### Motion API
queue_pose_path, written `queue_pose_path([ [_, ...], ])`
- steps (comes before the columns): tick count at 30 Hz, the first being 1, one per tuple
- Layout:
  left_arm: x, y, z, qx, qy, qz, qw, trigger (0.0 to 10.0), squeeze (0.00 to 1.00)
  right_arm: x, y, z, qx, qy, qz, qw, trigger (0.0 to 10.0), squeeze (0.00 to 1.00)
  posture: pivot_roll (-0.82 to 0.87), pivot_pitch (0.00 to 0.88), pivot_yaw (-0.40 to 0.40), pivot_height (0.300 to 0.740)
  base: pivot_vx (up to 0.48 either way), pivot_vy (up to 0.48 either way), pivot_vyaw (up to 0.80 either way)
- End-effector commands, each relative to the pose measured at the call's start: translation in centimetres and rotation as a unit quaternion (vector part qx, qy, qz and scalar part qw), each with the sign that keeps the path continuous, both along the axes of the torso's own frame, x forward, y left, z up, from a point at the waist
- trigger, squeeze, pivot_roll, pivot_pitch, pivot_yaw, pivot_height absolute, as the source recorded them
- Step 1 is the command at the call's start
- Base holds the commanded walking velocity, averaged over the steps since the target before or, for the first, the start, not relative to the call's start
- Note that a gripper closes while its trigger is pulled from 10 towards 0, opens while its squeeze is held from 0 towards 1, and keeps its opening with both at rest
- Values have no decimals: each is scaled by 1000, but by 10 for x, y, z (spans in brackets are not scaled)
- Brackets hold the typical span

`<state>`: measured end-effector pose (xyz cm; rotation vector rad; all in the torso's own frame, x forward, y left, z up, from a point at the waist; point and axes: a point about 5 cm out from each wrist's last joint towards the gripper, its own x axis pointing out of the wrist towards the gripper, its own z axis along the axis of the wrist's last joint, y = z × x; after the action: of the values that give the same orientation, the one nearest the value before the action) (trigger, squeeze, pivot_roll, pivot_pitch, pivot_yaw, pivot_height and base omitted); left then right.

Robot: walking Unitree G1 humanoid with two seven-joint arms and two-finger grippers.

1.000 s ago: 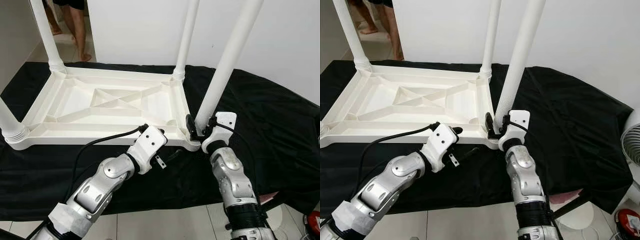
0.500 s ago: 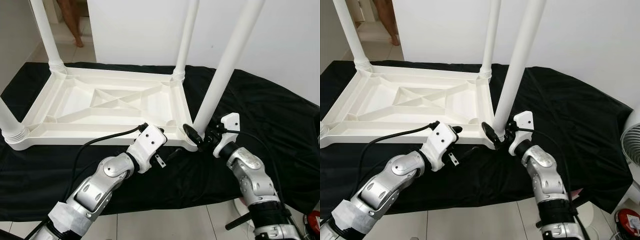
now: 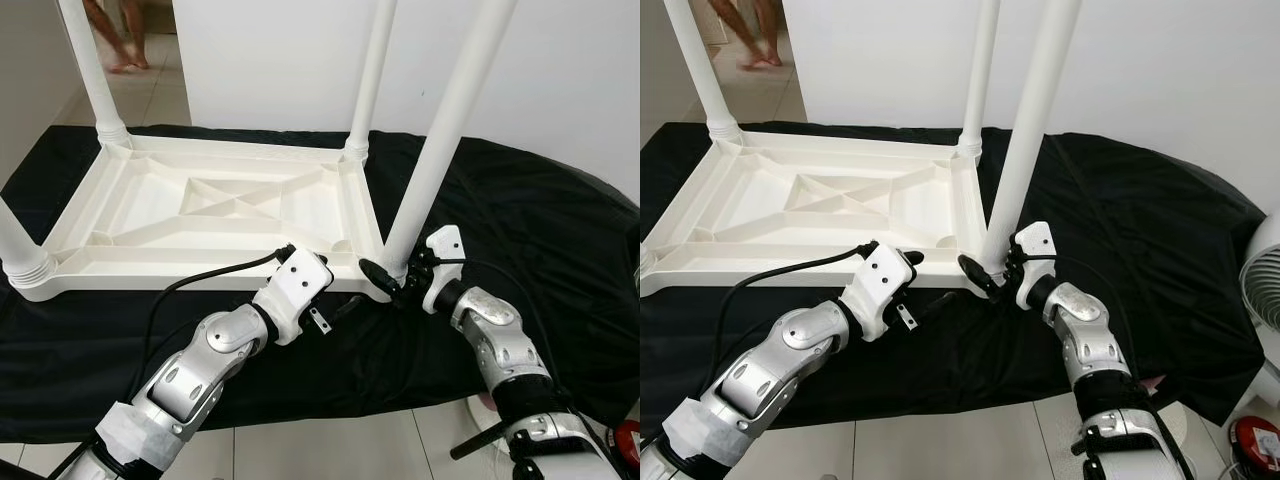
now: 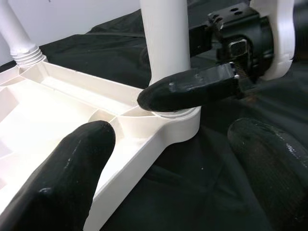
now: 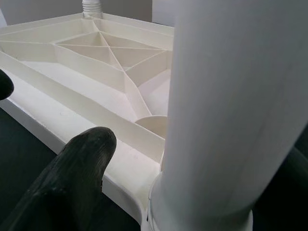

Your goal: Building children table

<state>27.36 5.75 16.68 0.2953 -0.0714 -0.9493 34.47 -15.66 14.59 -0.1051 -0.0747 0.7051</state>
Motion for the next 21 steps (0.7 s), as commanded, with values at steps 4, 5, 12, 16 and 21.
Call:
queue_pose_path([
  [4, -7, -6, 0, 15, 15, -77, 997, 10000, 0, 5, 13, -7, -11, 5, 32, 999, 2549, 0, 77, 41, -54, 740, 0, 0, 0],
  [5, -7, -6, 0, 15, 15, -77, 997, 10000, 0, 5, 13, -7, -11, 5, 32, 999, 2549, 0, 77, 41, -54, 740, 0, 0, 0],
  [12, -9, -6, -2, 19, 19, -83, 996, 10000, 0, 7, 14, -11, -4, 15, 35, 999, 0, 0, 80, 39, -52, 740, 0, 0, 0],
  [16, -10, -6, -2, 20, 21, -84, 996, 10000, 0, 3, 16, -15, 7, 23, 38, 999, 0, 0, 80, 39, -52, 740, 0, 0, 0],
  [21, -10, -6, -4, 21, 24, -84, 996, 10000, 0, -5, 22, -22, 33, 26, 37, 998, 941, 0, 78, 43, -61, 740, 0, 0, 0],
])
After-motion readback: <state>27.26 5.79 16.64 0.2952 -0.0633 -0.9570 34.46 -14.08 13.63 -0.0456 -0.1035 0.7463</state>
